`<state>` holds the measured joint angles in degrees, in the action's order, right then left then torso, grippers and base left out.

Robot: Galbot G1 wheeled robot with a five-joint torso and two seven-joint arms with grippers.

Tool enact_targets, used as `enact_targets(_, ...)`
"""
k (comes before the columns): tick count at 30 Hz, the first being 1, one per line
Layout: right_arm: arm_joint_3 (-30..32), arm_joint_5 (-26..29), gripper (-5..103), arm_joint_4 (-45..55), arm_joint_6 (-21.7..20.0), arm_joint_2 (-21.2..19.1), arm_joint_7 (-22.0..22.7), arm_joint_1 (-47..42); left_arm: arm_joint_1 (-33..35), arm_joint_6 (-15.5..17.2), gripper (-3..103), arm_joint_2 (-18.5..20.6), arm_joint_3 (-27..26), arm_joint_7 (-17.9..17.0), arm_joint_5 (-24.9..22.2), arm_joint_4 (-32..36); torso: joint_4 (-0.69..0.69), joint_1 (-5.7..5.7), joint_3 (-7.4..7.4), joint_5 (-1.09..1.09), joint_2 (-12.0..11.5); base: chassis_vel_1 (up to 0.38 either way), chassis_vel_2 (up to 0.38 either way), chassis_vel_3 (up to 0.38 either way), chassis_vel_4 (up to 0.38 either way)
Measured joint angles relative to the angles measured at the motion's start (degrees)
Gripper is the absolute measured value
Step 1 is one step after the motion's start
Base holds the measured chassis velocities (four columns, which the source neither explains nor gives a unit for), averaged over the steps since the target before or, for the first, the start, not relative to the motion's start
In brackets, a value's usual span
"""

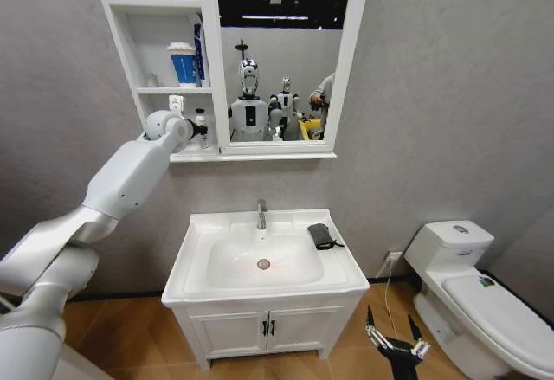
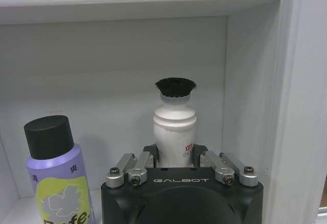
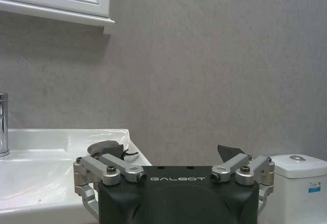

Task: Move facial cleanser and shampoo from washbasin to cabinet, then wipe washbasin with towel.

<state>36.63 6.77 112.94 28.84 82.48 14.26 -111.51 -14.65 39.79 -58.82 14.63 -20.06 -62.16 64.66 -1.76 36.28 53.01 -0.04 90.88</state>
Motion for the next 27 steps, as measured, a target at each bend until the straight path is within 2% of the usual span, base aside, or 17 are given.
enact_targets(3, 0.18, 0.03, 100, -0.43, 0.21, 0.00, -0.26, -0.02, 1.07, -0.10, 50, 0.60, -0.58, 0.04, 0.74, 0.65, 0.00, -0.01, 0.00, 0.00, 0.00, 0.000, 0.000, 0.000, 0.000)
enact_targets(6, 0.30, 0.06, 100, -0.57, 0.22, -0.01, -0.55, 0.17, 2.05, -0.11, 56, 1.39, -1.22, -0.01, 0.80, 1.89, 0.00, -0.01, 0.00, 0.00, 0.00, 0.000, 0.000, 0.000, 0.000)
enact_targets(8, 0.71, 0.30, 100, -0.77, 0.12, -0.06, -0.94, 0.62, 4.85, -0.43, 66, 4.07, -2.69, -0.20, -0.35, 6.50, 0.01, 0.00, 0.00, 0.00, 0.00, 0.000, 0.000, 0.000, 0.000)
enact_targets(10, 0.80, 0.36, 100, -0.81, 0.07, -0.06, -1.03, 0.72, 5.40, -0.55, 66, 4.55, -2.99, -0.26, -0.71, 7.43, 0.01, 0.00, 0.00, -0.01, 0.00, 0.000, 0.000, 0.000, 0.000)
enact_targets(11, 1.51, 0.81, 102, -1.15, -0.07, -0.02, -1.95, 1.23, 9.49, -1.74, 77, 7.67, -5.27, -0.73, -2.88, 13.75, 0.01, -0.01, -0.01, 0.00, 0.00, 0.000, 0.000, 0.000, 0.000)
enact_targets(14, 1.92, 1.12, 100, -1.26, -0.21, 0.04, -2.64, 1.51, 12.84, -2.79, 83, 9.80, -6.88, -0.90, -3.75, 17.79, 0.00, -0.01, -0.01, 0.00, 0.01, 0.000, 0.000, 0.000, 0.000)
enact_targets(15, 2.37, 1.47, 97, -1.27, -0.52, 0.09, -3.34, 1.86, 16.60, -4.06, 88, 12.30, -8.48, -0.94, -4.27, 21.69, 0.00, -0.01, 0.00, -0.02, 0.00, 0.000, 0.000, 0.000, 0.000)
enact_targets(16, 2.85, 1.99, 97, -1.16, -1.05, 0.09, -4.16, 2.29, 21.06, -5.94, 97, 15.28, -10.39, -1.52, -3.45, 26.13, 0.01, -0.01, -0.01, -0.03, 0.00, 0.000, 0.000, 0.000, 0.000)
enact_targets(19, 3.05, 2.34, 95, -1.06, -1.36, -0.03, -4.56, 2.56, 23.73, -7.50, 97, 17.13, -11.70, -1.72, -2.20, 28.95, 0.02, -0.01, 0.00, -0.04, 0.00, 0.000, 0.000, 0.000, 0.000)
enact_targets(22, 3.72, 4.57, 100, -0.40, -3.17, -0.57, -5.57, 3.96, 36.42, -12.00, 100, 23.51, -18.37, -2.00, 2.23, 41.33, 0.01, -0.02, -0.02, 0.01, 0.01, 0.000, 0.000, 0.000, 0.000)
enact_targets(23, 3.72, 4.57, 100, -0.40, -3.17, -0.57, -5.57, 3.96, 36.42, -12.00, 100, 23.51, -18.37, -2.00, 2.23, 41.33, 0.01, -0.02, -0.02, 0.01, 0.01, 0.000, 0.000, 0.000, 0.000)
enact_targets(24, 3.77, 5.30, 100, -0.02, -3.68, -0.70, -5.83, 4.21, 39.85, -12.88, 100, 24.57, -20.05, -1.99, 2.96, 43.63, 0.00, -0.02, -0.01, 0.00, 0.01, 0.000, 0.000, 0.000, 0.000)
enact_targets(25, 4.04, 6.67, 100, 0.86, -5.01, -1.04, -6.61, 4.63, 47.38, -15.42, 100, 26.12, -24.75, -2.56, 5.18, 47.89, 0.00, -0.01, -0.01, -0.01, 0.01, 0.000, 0.000, 0.000, 0.000)
enact_targets(26, 4.04, 6.67, 100, 0.86, -5.01, -1.04, -6.61, 4.63, 47.38, -15.42, 100, 26.12, -24.75, -2.56, 5.18, 47.89, 0.00, -0.01, -0.01, -0.01, 0.01, 0.000, 0.000, 0.000, 0.000)
enact_targets(27, 4.50, 7.21, 100, 1.41, -5.96, -1.22, -7.27, 5.01, 52.85, -16.95, 100, 26.50, -28.39, -3.27, 6.68, 50.47, 0.01, -0.02, -0.01, 0.03, 0.01, 0.000, 0.000, 0.000, 0.000)
